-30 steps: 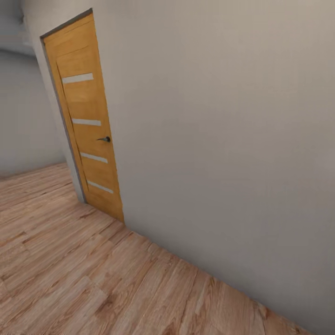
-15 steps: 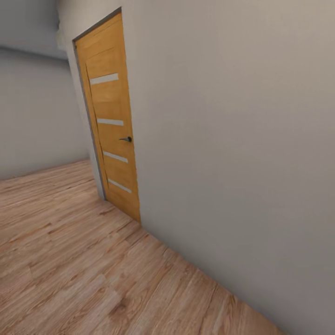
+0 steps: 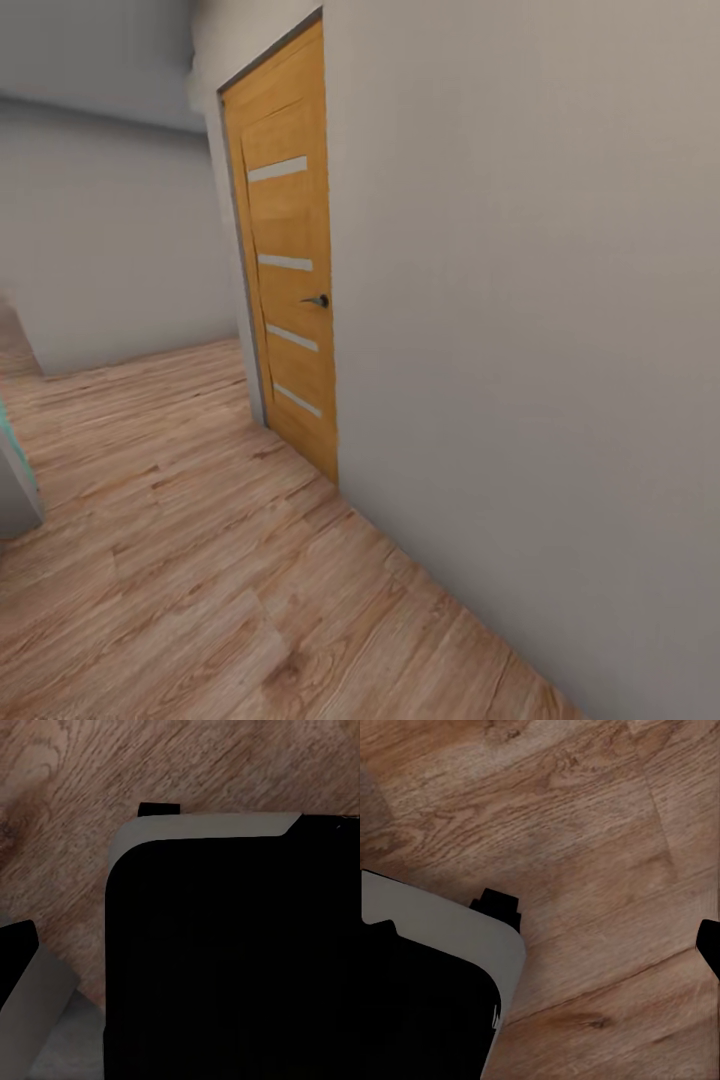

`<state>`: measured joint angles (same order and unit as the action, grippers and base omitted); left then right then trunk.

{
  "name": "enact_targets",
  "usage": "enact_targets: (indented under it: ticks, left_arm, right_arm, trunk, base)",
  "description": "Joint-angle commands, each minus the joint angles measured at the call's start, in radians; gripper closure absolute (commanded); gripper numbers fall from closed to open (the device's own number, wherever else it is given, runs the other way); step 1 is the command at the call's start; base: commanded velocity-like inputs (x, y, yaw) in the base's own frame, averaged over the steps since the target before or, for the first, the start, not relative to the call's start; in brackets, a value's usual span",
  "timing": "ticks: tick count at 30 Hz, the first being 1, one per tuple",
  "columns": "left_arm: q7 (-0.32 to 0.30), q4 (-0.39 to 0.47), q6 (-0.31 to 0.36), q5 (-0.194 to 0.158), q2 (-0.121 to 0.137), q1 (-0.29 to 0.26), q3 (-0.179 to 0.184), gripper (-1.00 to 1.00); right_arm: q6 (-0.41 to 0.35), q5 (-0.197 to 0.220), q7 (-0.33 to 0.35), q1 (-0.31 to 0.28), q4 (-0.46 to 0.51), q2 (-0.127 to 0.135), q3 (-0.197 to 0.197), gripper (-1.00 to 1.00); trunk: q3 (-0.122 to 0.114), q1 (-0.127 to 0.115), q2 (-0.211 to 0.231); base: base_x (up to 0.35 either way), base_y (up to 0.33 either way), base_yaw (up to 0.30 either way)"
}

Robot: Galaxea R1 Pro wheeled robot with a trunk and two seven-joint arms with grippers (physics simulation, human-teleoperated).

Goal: Move the two storage containers from the living room to the garage. In the garage, place one container on the floor and stack the other container on top of it (either order is fine).

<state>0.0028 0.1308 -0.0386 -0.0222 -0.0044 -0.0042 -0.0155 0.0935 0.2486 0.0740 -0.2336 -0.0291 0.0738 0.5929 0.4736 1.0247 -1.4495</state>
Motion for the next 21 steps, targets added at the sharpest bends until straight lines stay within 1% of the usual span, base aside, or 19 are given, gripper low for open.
enact_targets:
  ticks: [1,21]
  left_arm:
    - [0.000,0.000,-0.003,-0.002,0.000,0.000,-0.001,-1.00]
    - [0.000,0.000,-0.003,-0.002,0.000,0.000,-0.001,-1.00]
  right_arm:
    - [0.006,0.011,0.006,-0.001,-0.003,0.000,0.007,-1.00]
    - [0.006,0.010,0.006,-0.001,-0.003,0.000,0.007,-1.00]
  trunk:
    - [0.001,0.000,0.000]
    - [0.001,0.000,0.000]
  base:
    - [0.191,0.000,0.272]
    - [0.191,0.000,0.272]
